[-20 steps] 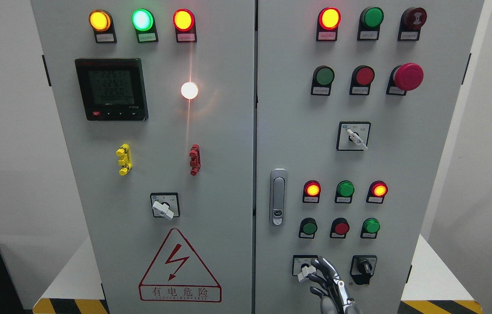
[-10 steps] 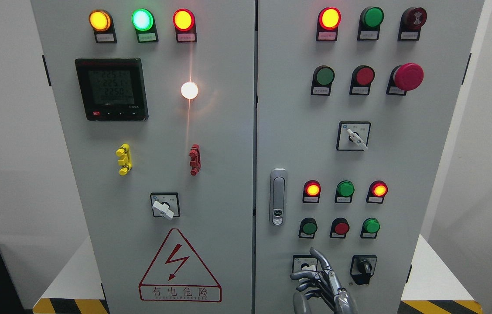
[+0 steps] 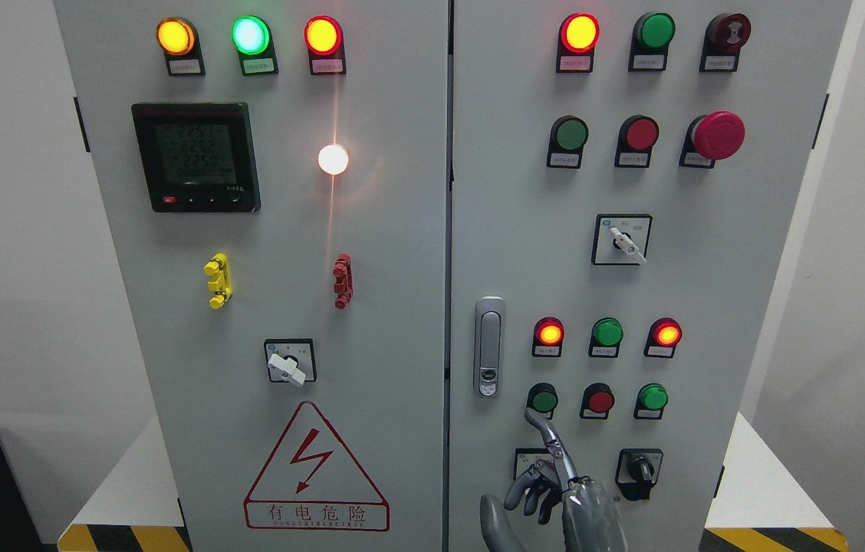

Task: Release door handle

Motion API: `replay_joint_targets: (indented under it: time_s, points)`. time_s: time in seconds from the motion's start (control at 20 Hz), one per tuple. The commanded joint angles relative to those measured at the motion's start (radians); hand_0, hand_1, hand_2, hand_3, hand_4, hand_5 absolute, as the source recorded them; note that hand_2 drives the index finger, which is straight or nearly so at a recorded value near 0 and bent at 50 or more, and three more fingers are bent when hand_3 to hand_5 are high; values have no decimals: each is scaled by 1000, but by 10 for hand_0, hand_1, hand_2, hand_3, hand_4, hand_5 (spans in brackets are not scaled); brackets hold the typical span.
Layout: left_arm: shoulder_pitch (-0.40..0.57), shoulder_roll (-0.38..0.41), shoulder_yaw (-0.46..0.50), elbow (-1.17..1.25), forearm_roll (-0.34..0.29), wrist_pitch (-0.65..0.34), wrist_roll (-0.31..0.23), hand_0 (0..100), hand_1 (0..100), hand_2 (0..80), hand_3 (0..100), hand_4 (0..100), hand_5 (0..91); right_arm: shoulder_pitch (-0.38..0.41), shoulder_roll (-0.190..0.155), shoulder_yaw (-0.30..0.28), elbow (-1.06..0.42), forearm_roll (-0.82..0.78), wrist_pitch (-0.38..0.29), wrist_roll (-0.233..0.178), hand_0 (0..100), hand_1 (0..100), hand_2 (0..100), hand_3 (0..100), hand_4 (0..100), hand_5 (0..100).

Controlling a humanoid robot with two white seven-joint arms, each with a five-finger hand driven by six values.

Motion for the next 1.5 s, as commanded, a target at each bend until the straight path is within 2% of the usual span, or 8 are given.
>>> replay_joint_targets:
  time_s: [0.0, 0.1, 0.2, 0.35, 0.5, 1.05, 1.45]
  points:
    - [9, 0, 0, 0, 0, -1, 0, 120, 556, 0, 0, 0, 0, -66, 7, 41, 67, 205, 2, -12, 473, 303, 0, 929, 995, 1000]
    - [9, 0, 0, 0, 0, -1, 0, 120, 556, 0, 0, 0, 0, -81, 7, 52, 79, 248, 4, -23, 471, 303, 0, 943, 1000, 1000]
    - [8, 0, 0, 0, 0, -1, 0, 120, 556, 0, 0, 0, 0, -104, 7, 56, 99, 304, 5, -38, 467, 306, 0, 1000, 1000, 1000]
    - [9, 0, 0, 0, 0, -1, 0, 120, 556, 0, 0, 0, 0, -120, 7, 56, 116, 384, 8, -41, 461, 309, 0, 1000, 1000, 1000]
    - [9, 0, 0, 0, 0, -1, 0, 120, 556, 0, 0, 0, 0, -121, 7, 62, 130, 432, 51, -51, 459, 309, 0, 1000, 1000, 1000]
    - [9, 0, 0, 0, 0, -1, 0, 120, 556, 0, 0, 0, 0, -124, 7, 61, 162, 610, 117, -69, 456, 311, 0, 1000, 1000, 1000]
    - [8, 0, 0, 0, -1, -1, 0, 120, 556, 0, 0, 0, 0, -175, 7, 70, 211, 648, 201, -71, 456, 311, 0, 1000, 1000, 1000]
